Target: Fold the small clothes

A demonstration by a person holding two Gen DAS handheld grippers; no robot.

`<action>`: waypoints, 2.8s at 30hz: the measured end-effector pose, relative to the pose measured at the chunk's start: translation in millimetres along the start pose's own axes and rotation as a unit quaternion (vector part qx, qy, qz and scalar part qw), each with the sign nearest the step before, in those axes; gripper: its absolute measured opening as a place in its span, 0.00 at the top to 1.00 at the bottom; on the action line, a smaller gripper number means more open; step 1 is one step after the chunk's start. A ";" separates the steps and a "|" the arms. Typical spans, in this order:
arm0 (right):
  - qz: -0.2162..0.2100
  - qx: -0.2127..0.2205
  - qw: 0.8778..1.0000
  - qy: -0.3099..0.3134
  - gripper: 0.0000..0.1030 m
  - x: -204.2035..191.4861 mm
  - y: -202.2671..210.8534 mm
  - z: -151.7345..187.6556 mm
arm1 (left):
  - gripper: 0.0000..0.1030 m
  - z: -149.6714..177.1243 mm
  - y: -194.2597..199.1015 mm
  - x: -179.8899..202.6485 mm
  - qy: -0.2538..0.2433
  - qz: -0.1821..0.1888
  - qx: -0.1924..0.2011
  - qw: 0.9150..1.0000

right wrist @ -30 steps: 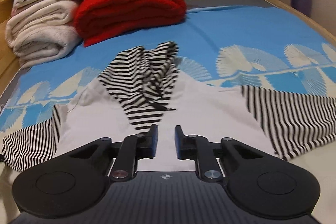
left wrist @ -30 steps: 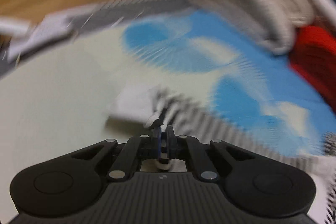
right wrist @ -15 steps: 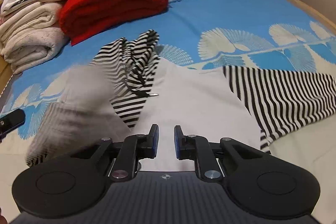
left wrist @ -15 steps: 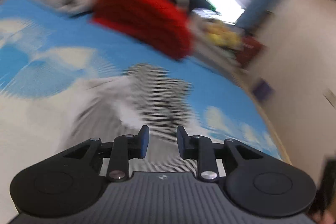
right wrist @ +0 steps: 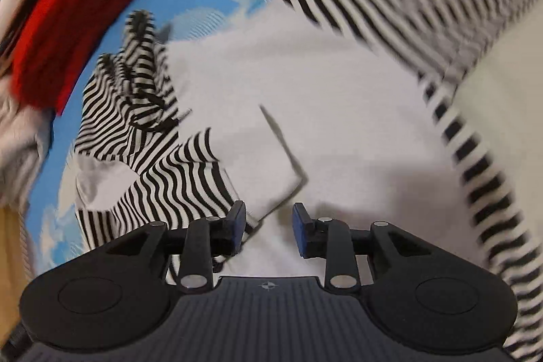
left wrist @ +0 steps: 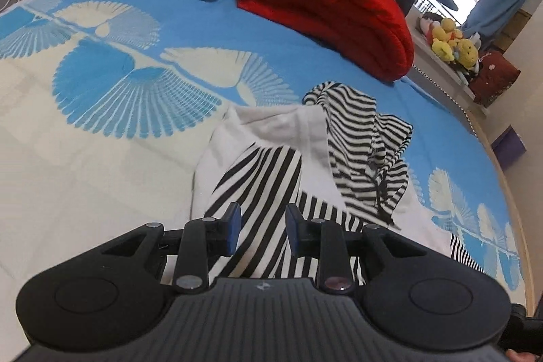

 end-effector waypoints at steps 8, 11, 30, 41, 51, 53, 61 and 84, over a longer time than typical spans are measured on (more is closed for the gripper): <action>0.040 0.010 0.999 -0.026 0.72 0.1 -30.6 -14.4 | 0.71 -18.8 -18.2 3.9 -0.008 0.007 -0.005 1.000; 0.036 0.045 0.998 -0.011 0.95 -6.4 -21.9 -19.0 | 0.71 -24.2 -21.9 -0.6 -0.007 0.002 -0.005 1.000; 0.084 0.227 0.963 0.121 0.73 -40.8 36.6 -19.5 | 0.68 27.4 -55.4 24.3 -0.066 -0.008 -0.101 0.993; 0.104 0.076 0.980 0.150 0.55 -35.8 -20.9 -10.9 | 0.52 42.9 -64.4 21.9 -0.074 -0.038 -0.134 0.987; 0.108 0.066 0.988 0.093 0.54 -15.9 -17.7 -20.2 | 0.51 41.0 -64.0 7.9 -0.062 -0.057 -0.132 0.988; 0.104 0.076 0.986 0.106 0.54 -20.5 -13.2 -20.1 | 0.49 40.8 -64.4 12.8 -0.074 -0.056 -0.128 0.987; 0.097 0.060 0.991 0.076 0.52 -5.8 -12.0 -25.2 | 0.43 51.5 -61.1 34.2 -0.164 -0.074 -0.110 0.978; 0.100 0.161 0.970 0.150 0.52 1.8 56.5 -37.9 | 0.20 58.7 -0.4 106.5 -0.259 -0.024 0.050 0.964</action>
Point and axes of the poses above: each gripper's, at about its wrist camera, not at the fingertips, and y roughly against the way its jaws point, x to its right, z to its underside, the point moved 1 cm from there along -y, roughly the way its jaws point, and after that the axes turned 1 degree about x, right-handed, at the moved point
